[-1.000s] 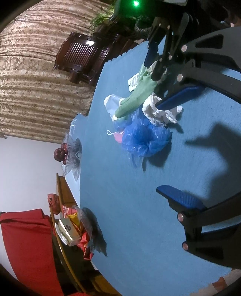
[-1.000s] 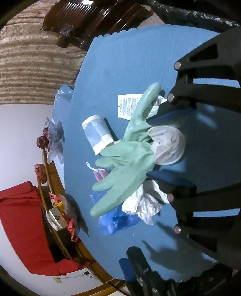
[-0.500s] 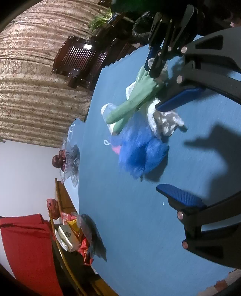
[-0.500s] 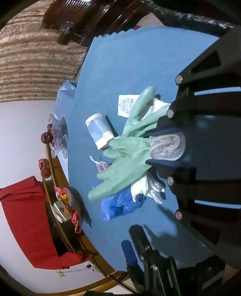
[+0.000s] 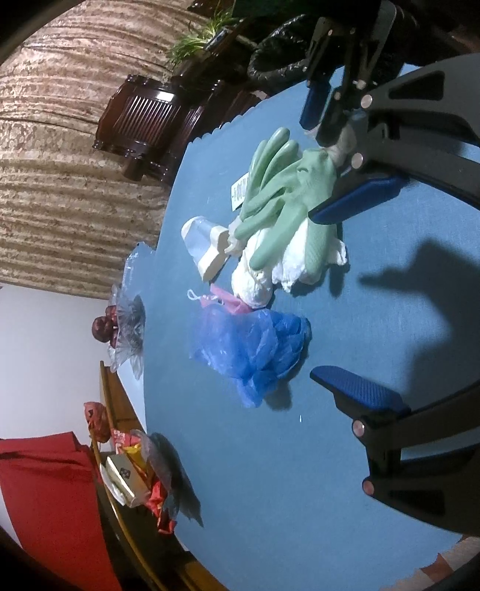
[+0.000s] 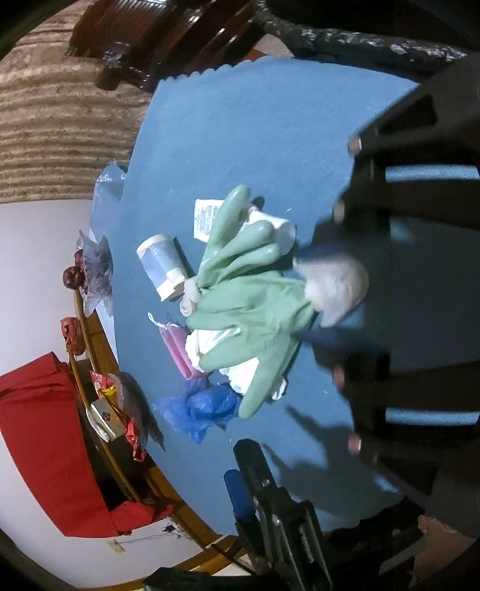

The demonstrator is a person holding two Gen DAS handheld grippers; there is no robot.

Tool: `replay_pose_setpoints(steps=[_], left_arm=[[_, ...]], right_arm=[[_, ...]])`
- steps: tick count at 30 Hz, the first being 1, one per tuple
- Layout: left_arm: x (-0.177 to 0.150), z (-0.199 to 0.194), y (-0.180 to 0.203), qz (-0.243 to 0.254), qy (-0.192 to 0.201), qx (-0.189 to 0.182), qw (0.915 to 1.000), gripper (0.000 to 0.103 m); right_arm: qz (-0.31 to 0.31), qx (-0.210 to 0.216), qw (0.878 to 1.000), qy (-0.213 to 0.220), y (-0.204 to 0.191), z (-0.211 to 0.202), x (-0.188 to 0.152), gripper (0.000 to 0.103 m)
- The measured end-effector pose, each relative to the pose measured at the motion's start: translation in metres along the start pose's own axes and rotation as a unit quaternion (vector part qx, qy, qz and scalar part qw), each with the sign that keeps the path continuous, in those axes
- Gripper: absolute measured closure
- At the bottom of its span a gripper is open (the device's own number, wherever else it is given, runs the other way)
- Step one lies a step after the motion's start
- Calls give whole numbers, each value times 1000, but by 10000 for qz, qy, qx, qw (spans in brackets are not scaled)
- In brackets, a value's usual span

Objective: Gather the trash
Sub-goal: 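Grasp the green rubber gloves with the right gripper and lift them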

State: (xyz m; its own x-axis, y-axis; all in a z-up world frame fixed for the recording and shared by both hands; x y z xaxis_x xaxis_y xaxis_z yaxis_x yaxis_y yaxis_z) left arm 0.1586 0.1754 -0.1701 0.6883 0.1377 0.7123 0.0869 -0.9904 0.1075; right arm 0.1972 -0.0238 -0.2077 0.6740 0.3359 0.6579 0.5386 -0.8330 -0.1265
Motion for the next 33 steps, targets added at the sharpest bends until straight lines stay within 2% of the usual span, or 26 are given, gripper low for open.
replay_pose_setpoints(steps=[7, 9, 11, 14, 20, 28, 33], left_arm=[[-2, 1, -8, -63, -26, 81, 9999, 26], [-3, 3, -9, -76, -43, 77, 9999, 26], [-3, 3, -9, -78, -50, 71, 9999, 26], [-4, 4, -8, -87, -67, 50, 9999, 26], [-6, 3, 0, -12, -81, 17, 10000, 26], [-4, 12, 19, 65, -142, -147, 9998, 27], [-2, 34, 35, 160, -264, -263, 9992, 33]], right_arm=[[-189, -170, 9993, -260, -4, 29, 0, 53], [-192, -208, 9991, -316, -2, 33, -2, 56], [-185, -242, 9990, -312, 0, 32, -2, 67], [-159, -112, 9994, -280, 4, 25, -5, 72], [82, 120, 9999, 33, 6, -6, -13, 73], [510, -204, 9974, 472, 28, -39, -11, 73], [683, -392, 9963, 338, 44, -31, -14, 73]])
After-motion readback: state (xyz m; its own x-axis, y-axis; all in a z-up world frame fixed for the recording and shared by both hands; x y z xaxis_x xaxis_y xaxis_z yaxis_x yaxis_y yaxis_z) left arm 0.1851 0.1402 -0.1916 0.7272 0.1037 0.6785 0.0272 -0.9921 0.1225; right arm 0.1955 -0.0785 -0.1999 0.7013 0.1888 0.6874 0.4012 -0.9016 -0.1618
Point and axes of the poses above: each gripper's, at about its wrist camera, not at the fingertips, and z roughly the way its jaws point, y to its right, x to its top, the point moved 2 cm from there along z, roughly the way its jaws point, and after that the axes turned 2 degrees about -y, right-handed, at the moved point
